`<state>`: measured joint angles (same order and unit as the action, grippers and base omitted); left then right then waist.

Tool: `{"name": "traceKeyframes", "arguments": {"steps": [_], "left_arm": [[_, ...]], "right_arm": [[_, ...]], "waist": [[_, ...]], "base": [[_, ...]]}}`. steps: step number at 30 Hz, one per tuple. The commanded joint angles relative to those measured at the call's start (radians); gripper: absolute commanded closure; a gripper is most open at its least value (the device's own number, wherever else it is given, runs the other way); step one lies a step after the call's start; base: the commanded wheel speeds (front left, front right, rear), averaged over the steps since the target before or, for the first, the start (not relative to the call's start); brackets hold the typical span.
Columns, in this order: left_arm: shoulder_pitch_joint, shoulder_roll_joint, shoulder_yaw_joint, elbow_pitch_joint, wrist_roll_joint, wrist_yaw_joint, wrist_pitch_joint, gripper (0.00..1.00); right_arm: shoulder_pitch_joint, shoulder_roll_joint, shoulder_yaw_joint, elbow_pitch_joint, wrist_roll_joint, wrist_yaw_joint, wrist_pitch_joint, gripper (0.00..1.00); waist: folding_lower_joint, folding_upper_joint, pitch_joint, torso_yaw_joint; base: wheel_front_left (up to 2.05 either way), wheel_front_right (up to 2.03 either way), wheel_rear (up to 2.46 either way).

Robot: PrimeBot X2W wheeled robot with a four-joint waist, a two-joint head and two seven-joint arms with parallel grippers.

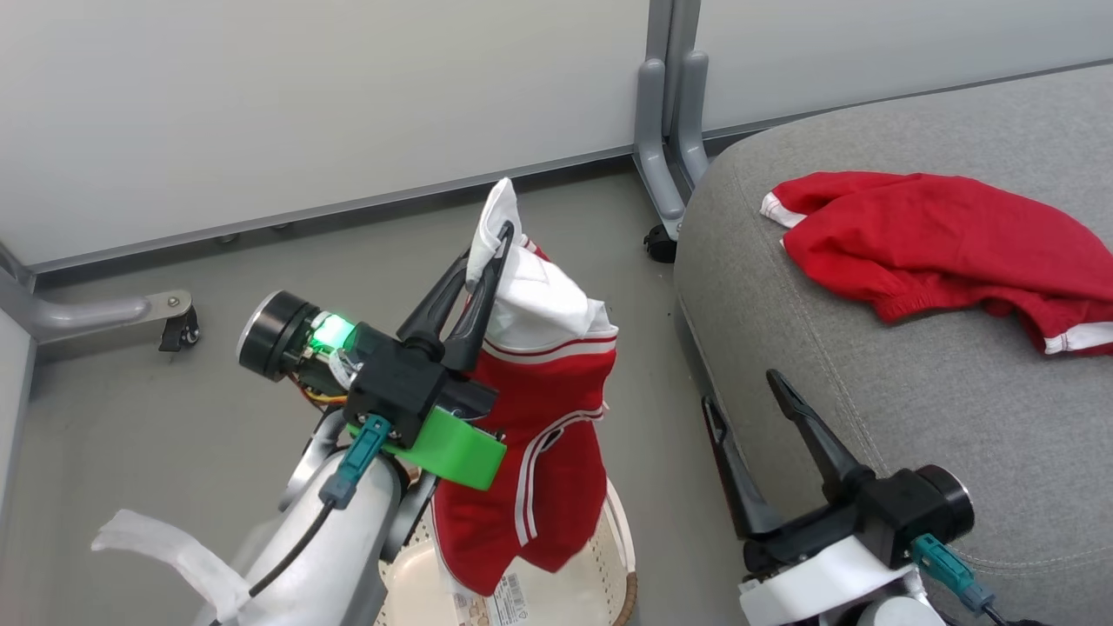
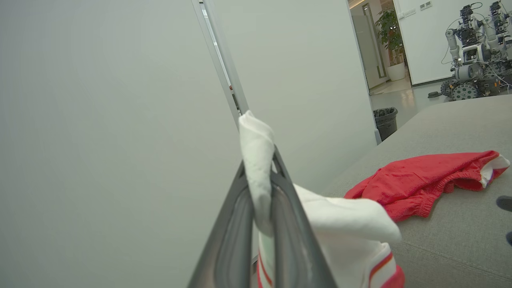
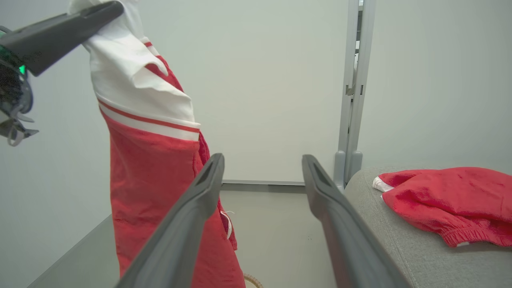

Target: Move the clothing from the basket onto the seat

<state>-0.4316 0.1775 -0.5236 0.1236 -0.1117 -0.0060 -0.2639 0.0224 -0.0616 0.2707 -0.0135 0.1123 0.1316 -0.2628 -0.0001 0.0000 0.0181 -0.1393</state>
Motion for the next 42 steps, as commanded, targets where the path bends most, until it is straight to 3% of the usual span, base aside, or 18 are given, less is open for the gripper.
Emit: {"name": "traceKeyframes", "arguments": {"steps": [1, 7, 13, 22, 35, 36, 37, 42], "left_arm": [[-0.022, -0.007, -0.006, -0.007, 0.005, -0.005, -0.001, 1.00], [-0.066, -0.040, -0.040, -0.011, 0.016, -0.028, -0.001, 1.00], [-0.105, -0.072, -0.094, -0.029, 0.027, -0.055, -0.001, 1.00], [-0.147, -0.100, -0.177, -0.058, 0.026, -0.074, 0.021, 1.00], [-0.178, -0.111, -0.248, -0.048, 0.004, -0.092, 0.066, 1.00], [-0.178, -0.110, -0.252, -0.047, 0.000, -0.094, 0.068, 1.00], [-0.179, -0.107, -0.254, -0.044, -0.001, -0.095, 0.070, 1.00], [-0.174, -0.093, -0.254, -0.015, -0.030, -0.099, 0.075, 1.00]], "right_arm": [[-0.020, -0.003, 0.022, -0.002, 0.018, -0.002, -0.003, 0.00], [-0.072, -0.025, 0.105, 0.027, 0.065, -0.002, -0.003, 0.00], [-0.118, -0.022, 0.116, 0.111, 0.042, -0.002, -0.003, 0.00], [-0.169, -0.006, 0.073, 0.176, 0.009, -0.002, -0.003, 0.00], [-0.153, 0.009, 0.006, 0.159, -0.031, -0.002, -0.003, 0.00], [-0.154, 0.009, 0.024, 0.169, -0.024, -0.002, -0.003, 0.44], [-0.158, 0.010, 0.037, 0.171, -0.021, -0.002, -0.003, 1.00], [-0.173, -0.004, 0.087, 0.192, 0.010, -0.002, -0.003, 1.00]], "waist": [[0.0001, 0.0000, 0.000, 0.002], [0.0001, 0.0000, 0.005, 0.016], [0.0001, 0.0000, 0.003, 0.032], [0.0001, 0.0000, 0.004, 0.048], [0.0001, 0.0000, 0.003, 0.074], [0.0001, 0.0000, 0.002, 0.076], [0.0001, 0.0000, 0.002, 0.077], [0.0001, 0.0000, 0.003, 0.080]], "base": [[0.00, 0.00, 0.00], [0.00, 0.00, 0.00], [0.00, 0.00, 0.00], [0.00, 0.00, 0.00], [0.00, 0.00, 0.00], [0.00, 0.00, 0.00], [0.00, 0.00, 0.00], [0.00, 0.00, 0.00]]}}
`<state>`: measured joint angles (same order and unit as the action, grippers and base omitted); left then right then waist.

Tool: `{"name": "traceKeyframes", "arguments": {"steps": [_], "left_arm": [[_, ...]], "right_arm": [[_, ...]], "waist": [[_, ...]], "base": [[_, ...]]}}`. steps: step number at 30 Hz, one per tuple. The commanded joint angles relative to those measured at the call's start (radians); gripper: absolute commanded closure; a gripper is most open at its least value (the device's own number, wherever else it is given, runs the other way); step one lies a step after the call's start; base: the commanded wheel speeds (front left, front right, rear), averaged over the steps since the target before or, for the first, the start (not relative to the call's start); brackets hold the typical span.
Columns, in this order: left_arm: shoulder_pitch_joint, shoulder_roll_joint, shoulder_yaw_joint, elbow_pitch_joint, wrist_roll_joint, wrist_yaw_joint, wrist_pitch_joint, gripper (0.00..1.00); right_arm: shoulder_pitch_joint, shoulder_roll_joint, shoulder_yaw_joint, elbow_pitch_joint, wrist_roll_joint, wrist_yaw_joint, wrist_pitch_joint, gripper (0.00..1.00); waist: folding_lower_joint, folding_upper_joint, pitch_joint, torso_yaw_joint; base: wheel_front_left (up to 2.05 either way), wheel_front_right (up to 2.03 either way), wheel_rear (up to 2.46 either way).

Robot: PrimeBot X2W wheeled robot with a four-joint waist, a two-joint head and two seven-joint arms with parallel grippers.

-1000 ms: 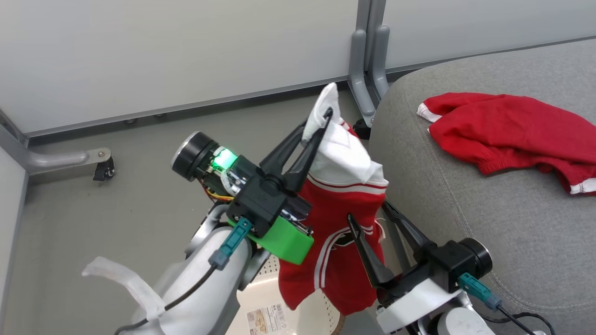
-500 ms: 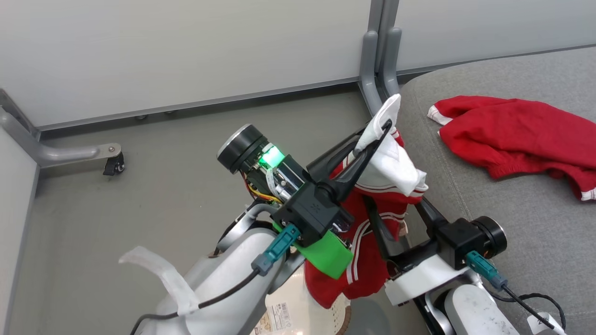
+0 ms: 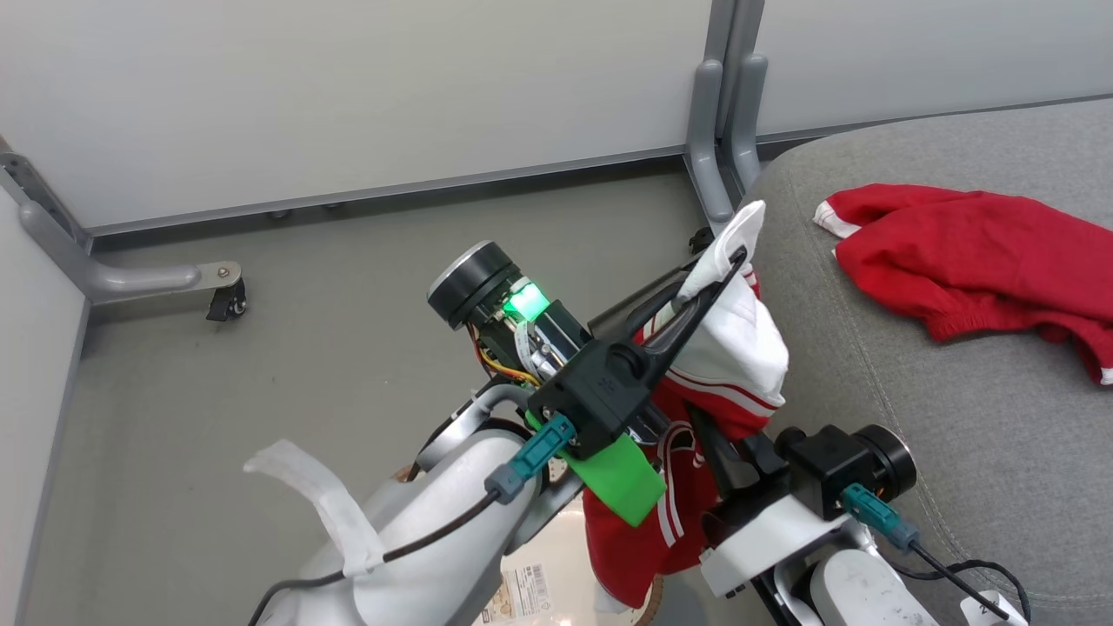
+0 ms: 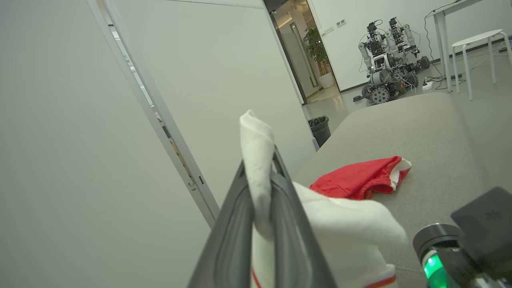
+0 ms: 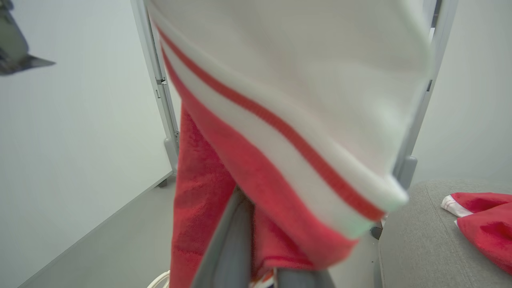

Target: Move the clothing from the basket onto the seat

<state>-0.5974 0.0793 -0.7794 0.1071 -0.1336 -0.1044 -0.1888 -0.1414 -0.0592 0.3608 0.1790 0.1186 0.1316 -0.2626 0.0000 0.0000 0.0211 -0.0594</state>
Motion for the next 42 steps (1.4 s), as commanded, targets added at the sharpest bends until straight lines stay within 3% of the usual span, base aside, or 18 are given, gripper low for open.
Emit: {"name": "traceKeyframes", "arguments": {"steps": [1, 26, 27, 28, 42], "left_arm": [[-0.007, 0.007, 0.004, 0.011, -0.014, -0.001, 0.000, 1.00], [0.011, 0.021, -0.013, 0.104, -0.157, -0.018, 0.034, 1.00], [0.018, 0.024, -0.011, 0.104, -0.169, -0.019, 0.036, 0.21], [0.023, 0.026, -0.010, 0.104, -0.178, -0.019, 0.040, 0.00], [0.109, 0.075, 0.031, 0.082, -0.253, 0.011, 0.031, 0.00]], "right_arm": [[-0.007, -0.006, -0.001, -0.002, 0.005, -0.002, -0.003, 1.00], [0.012, -0.008, -0.010, -0.009, 0.015, -0.002, -0.003, 1.00], [0.013, -0.007, -0.015, -0.011, 0.013, -0.002, -0.003, 1.00], [0.013, -0.007, -0.019, -0.012, 0.012, -0.002, -0.003, 1.00], [0.033, -0.006, -0.106, -0.043, 0.002, -0.002, -0.003, 1.00]], "waist": [[0.0000, 0.0000, 0.001, -0.001], [0.0000, 0.0000, 0.022, -0.013], [0.0000, 0.0000, 0.024, -0.014], [0.0000, 0.0000, 0.025, -0.016], [0.0000, 0.0000, 0.051, -0.050]], "base": [[0.00, 0.00, 0.00], [0.00, 0.00, 0.00], [0.00, 0.00, 0.00], [0.00, 0.00, 0.00], [0.00, 0.00, 0.00]]}}
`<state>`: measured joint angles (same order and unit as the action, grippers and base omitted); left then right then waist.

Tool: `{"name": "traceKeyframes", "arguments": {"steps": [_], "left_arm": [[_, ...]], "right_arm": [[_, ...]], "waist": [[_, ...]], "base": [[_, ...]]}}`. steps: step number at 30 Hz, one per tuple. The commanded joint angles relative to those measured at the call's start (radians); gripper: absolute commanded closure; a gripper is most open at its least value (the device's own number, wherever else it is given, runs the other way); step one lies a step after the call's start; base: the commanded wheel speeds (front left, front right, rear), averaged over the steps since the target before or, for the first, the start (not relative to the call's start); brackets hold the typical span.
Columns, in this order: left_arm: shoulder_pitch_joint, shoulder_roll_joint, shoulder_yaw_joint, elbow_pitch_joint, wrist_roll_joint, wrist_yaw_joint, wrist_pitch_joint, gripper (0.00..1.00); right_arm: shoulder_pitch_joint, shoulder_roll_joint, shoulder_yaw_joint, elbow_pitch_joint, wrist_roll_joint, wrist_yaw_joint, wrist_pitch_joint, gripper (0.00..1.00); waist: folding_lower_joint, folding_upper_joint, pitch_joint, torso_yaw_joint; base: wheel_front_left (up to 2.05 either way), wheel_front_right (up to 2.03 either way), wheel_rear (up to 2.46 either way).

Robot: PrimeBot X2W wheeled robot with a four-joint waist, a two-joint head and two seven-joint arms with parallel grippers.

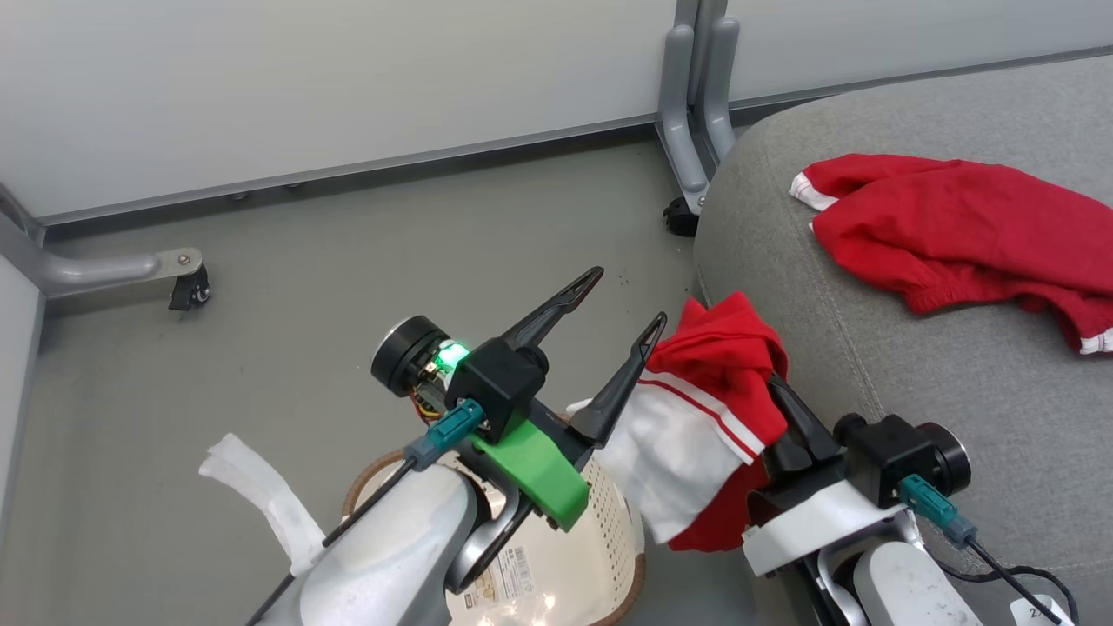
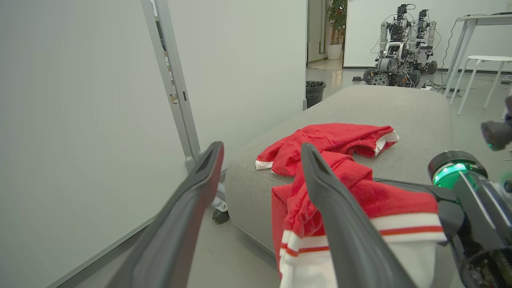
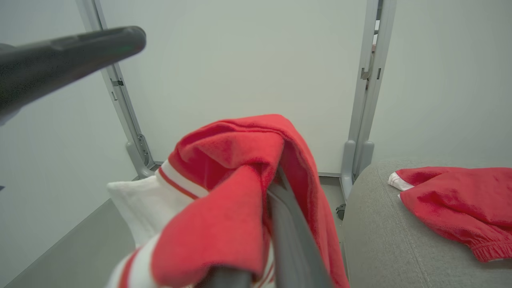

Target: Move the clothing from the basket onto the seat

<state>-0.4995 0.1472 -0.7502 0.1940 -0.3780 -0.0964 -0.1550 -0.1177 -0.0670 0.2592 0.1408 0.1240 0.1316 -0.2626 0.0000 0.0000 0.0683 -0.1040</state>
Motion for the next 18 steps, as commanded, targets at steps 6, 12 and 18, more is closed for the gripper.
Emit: {"name": "traceKeyframes", "arguments": {"steps": [6, 12, 18], "left_arm": [[0.044, 0.028, 0.003, -0.006, -0.019, 0.015, -0.007, 0.00], [0.068, 0.045, 0.009, -0.012, -0.030, 0.023, -0.011, 0.00], [0.081, 0.074, 0.012, -0.031, -0.029, 0.035, -0.005, 0.00]], "right_arm": [[0.016, 0.002, -0.042, -0.021, -0.006, -0.002, -0.003, 1.00], [0.019, 0.005, -0.073, -0.047, 0.001, -0.002, -0.003, 1.00], [0.014, 0.009, -0.093, -0.099, -0.007, -0.002, -0.003, 1.00]], "waist": [[0.0000, 0.0000, 0.013, -0.038], [0.0000, 0.0000, 0.029, -0.085], [0.0000, 0.0000, 0.065, -0.172]], "base": [[0.00, 0.00, 0.00], [0.00, 0.00, 0.00], [0.00, 0.00, 0.00]]}}
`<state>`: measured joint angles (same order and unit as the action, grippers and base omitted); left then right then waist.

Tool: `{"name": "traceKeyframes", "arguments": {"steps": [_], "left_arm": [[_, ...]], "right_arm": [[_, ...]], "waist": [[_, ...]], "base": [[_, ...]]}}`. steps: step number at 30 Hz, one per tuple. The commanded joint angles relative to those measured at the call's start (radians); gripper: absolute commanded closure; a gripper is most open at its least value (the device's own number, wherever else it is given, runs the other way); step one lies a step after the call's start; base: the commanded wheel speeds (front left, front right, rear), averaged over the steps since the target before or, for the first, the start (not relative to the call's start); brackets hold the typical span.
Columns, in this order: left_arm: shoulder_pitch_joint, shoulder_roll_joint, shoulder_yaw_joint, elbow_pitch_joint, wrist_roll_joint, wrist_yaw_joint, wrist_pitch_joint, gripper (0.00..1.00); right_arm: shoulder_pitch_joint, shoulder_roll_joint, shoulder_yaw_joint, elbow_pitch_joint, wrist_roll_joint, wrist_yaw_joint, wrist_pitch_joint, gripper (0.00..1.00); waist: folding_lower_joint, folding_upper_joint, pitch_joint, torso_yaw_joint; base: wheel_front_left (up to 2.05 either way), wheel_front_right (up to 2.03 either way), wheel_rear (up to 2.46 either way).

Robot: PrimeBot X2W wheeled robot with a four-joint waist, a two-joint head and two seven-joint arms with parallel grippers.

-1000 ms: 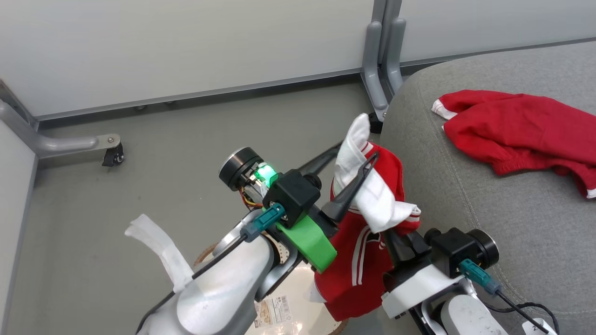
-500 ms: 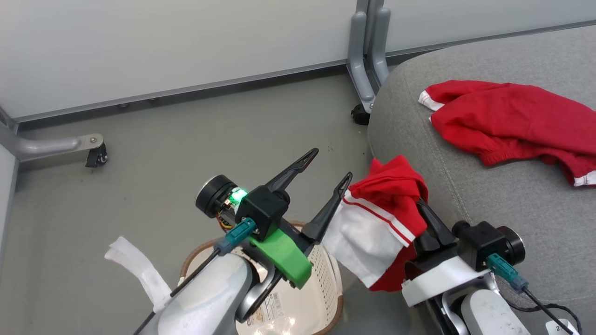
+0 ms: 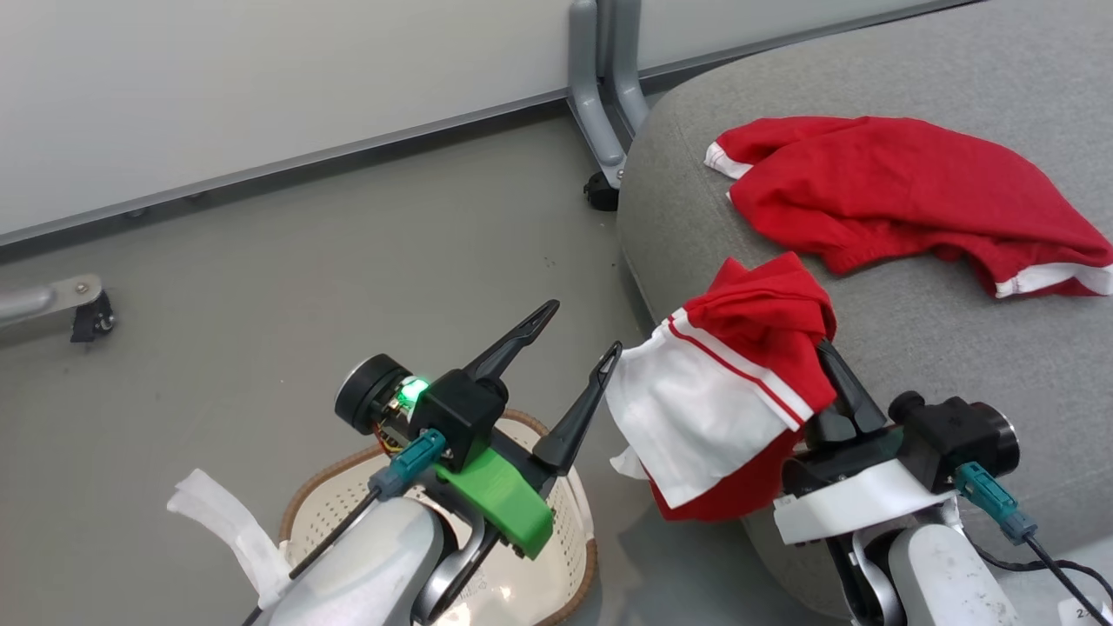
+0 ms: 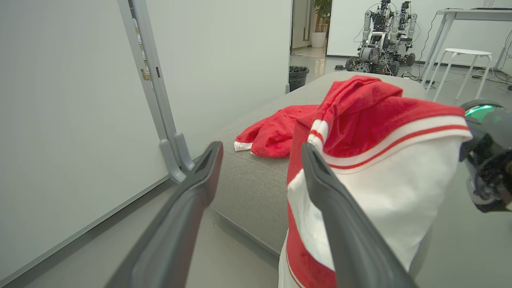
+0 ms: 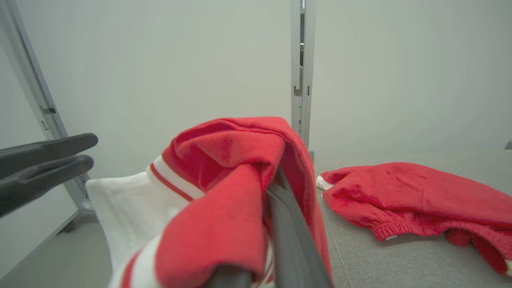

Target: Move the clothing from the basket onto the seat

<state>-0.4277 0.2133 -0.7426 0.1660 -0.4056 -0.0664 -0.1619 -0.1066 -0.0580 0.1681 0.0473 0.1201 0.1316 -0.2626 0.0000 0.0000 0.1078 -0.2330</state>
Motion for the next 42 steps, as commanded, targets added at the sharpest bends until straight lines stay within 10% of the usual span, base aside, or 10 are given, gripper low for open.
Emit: {"name": "traceKeyframes", "arguments": {"steps": [1, 17, 27, 42], "left_arm": [[0.007, 0.012, 0.002, -0.007, 0.000, 0.005, 0.003, 0.00], [-0.025, 0.065, -0.035, -0.070, 0.026, -0.001, 0.068, 0.00], [-0.078, 0.090, -0.062, -0.117, 0.050, -0.013, 0.124, 0.00], [-0.225, 0.148, -0.088, -0.255, 0.100, -0.038, 0.226, 0.00]], "right_arm": [[0.002, 0.000, -0.008, -0.014, -0.004, -0.002, -0.003, 1.00], [0.036, 0.008, -0.114, -0.122, 0.015, -0.002, -0.003, 1.00], [-0.098, 0.009, -0.240, -0.147, 0.062, -0.001, -0.003, 1.00], [-0.807, 0.007, -0.420, -0.053, 0.007, -0.001, -0.003, 1.00]], "waist": [[0.0000, 0.0000, 0.033, -0.059], [0.0000, 0.0000, 0.159, -0.323], [0.0000, 0.0000, 0.308, -0.289], [0.0000, 0.0000, 0.610, -0.149]], "base": [[0.00, 0.00, 0.00], [0.00, 0.00, 0.00], [0.00, 0.00, 0.00], [0.00, 0.00, 0.00]]}}
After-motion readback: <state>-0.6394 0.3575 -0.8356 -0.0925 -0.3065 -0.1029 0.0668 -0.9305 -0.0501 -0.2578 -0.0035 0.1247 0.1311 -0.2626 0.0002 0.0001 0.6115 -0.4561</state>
